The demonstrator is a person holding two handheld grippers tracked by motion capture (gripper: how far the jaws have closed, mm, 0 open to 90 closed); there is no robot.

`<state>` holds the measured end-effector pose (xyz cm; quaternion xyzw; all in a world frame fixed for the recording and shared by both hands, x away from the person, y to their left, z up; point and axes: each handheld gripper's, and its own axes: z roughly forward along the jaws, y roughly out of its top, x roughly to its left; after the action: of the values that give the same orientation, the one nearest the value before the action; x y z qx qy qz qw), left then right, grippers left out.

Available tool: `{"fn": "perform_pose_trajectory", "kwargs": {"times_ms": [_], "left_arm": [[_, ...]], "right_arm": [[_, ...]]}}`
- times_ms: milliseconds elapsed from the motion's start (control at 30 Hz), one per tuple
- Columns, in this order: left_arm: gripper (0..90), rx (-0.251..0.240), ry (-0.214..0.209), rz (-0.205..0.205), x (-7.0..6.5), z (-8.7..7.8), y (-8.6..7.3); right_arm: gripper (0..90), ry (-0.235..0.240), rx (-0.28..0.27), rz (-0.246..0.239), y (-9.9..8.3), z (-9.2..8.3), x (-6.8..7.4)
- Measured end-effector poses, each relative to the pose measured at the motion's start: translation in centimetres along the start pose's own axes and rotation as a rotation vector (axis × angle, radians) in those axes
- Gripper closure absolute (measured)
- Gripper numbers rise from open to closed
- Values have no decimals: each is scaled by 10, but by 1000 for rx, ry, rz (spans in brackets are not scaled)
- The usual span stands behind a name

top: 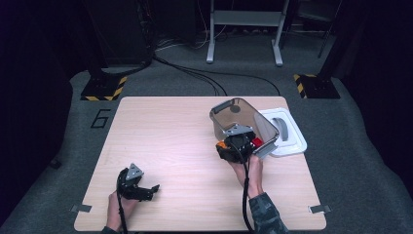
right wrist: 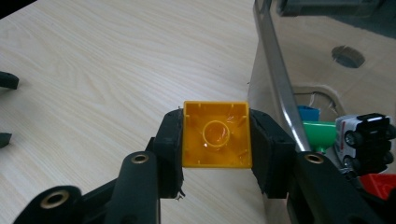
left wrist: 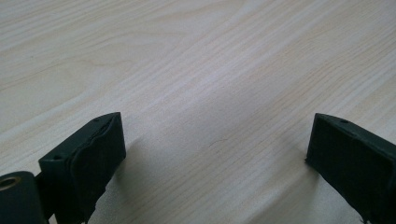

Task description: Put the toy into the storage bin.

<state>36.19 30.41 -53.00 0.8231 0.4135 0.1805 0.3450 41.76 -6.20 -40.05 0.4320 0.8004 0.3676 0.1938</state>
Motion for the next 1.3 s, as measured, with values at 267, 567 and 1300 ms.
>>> {"fn": "perform_pose_trajectory", "kwargs": {"times_ms": [267,567,1300], "left_arm": [[42,0,0,0,0,0,0],[42,-8,5,-5,-1,1,0],[42,-12,9,-5,-1,1,0]], "right_arm": [[585,-27,-47,-7,16,-21,-8],[585,-80,-54,16,26,-35,-35],[583,-113,86,110,-3,-31,-67]]}}
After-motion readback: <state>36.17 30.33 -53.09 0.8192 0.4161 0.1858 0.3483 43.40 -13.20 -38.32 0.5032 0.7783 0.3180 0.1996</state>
